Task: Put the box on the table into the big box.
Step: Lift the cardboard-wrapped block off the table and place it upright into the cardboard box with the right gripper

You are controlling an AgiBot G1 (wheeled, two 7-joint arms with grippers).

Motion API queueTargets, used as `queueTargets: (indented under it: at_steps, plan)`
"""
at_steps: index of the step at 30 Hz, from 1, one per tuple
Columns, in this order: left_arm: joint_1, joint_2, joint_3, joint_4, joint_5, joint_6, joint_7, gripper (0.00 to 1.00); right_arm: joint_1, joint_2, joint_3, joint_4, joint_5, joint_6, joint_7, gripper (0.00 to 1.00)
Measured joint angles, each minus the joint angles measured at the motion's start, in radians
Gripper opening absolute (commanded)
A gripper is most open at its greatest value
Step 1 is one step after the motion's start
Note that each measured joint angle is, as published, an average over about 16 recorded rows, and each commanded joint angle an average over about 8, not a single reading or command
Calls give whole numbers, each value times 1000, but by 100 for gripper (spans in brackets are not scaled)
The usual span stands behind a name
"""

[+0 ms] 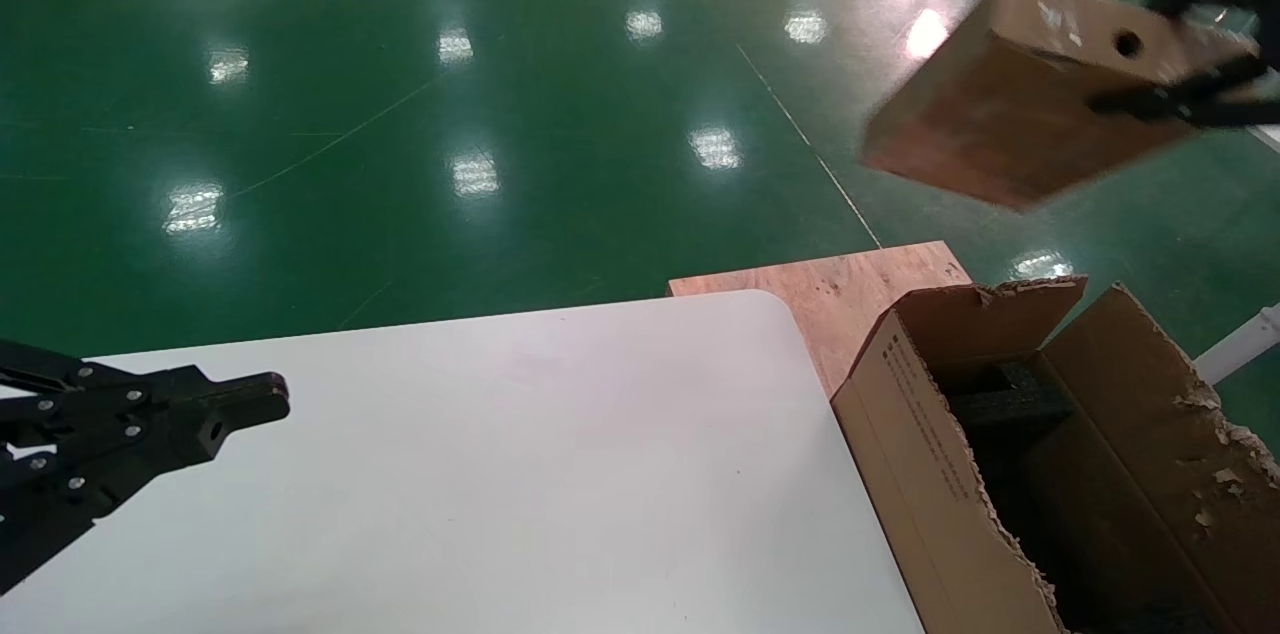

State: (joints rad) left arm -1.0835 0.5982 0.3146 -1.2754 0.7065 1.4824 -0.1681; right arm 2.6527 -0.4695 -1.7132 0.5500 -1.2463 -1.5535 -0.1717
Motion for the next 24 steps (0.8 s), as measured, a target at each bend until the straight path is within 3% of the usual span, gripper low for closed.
queueTargets:
  at_steps: [12,18,24]
  plan:
    - [0,0,0,0,0,0,0,0,171,174,-9,-55,-152,-40,186,0]
    - [0,0,1,0,0,0,0,0,299,237,10,-21,-286,-93,267,0]
    - [0,0,1,0,-1,0,0,0,322,298,35,44,-351,-114,343,0]
